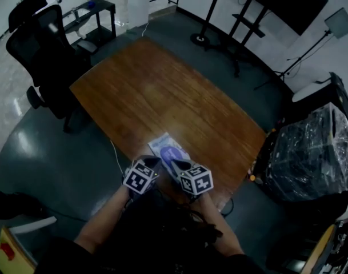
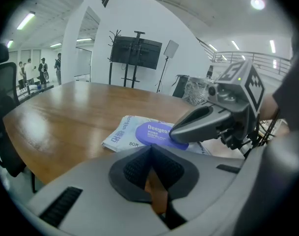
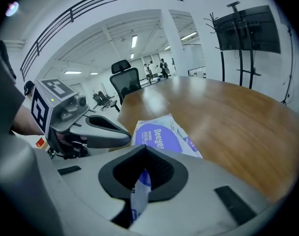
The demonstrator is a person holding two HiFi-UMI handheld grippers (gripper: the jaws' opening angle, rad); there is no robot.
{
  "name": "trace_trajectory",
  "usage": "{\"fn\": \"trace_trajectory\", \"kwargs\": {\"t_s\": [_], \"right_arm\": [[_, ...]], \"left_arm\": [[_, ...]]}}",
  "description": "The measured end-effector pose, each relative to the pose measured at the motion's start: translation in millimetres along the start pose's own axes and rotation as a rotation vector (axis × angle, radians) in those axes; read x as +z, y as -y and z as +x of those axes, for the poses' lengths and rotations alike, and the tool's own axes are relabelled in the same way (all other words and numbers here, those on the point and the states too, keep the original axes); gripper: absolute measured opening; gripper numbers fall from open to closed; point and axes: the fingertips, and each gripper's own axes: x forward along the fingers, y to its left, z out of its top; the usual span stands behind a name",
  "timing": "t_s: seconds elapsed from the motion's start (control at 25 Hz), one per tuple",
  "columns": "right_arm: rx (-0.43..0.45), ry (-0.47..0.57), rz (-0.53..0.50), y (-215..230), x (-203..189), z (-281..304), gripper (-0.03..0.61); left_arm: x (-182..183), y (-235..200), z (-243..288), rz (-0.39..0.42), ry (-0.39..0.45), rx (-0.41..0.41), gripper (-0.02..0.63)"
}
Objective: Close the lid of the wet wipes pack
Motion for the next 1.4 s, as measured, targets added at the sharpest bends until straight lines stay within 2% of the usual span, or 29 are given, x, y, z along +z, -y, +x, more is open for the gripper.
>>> {"fn": "trace_trajectory", "kwargs": {"t_s": [0.32,0.64,0.8,0.92,1.16,1.4], "right_arm": [[-0.041,-0.087,-0.093,-2.4,-7.8,12.2,0.011],[-0.015,-0.101,-0.095,0.5,-7.7,9.8,0.01],[0.003,-0.038,-0.105,0.1,0.4,3.4,0.01],[0.028,0.037,-0.092,-4.3,23.3,-10.8,0.011],[0.069,0.262,-0.099,-10.0,86.5,-62.7,0.011],[0.116,0.477,-0.173,-26.3,129.5,-127.8,0.011]], "left_arm": [[-1.5,0.6,-1.2,-0.01,-0.003,0.002,0.006],[3.9,1.6,-3.3,-0.033,0.014,0.031,0.006],[26.8,2.1,-15.3,-0.037,0.082,0.061,0.006],[44.7,1.6,-28.2,-0.037,0.135,0.09,0.006],[84.6,3.1,-60.2,-0.065,0.247,0.162,0.006],[126.7,29.1,-93.5,-0.054,0.373,0.22,0.006]]}}
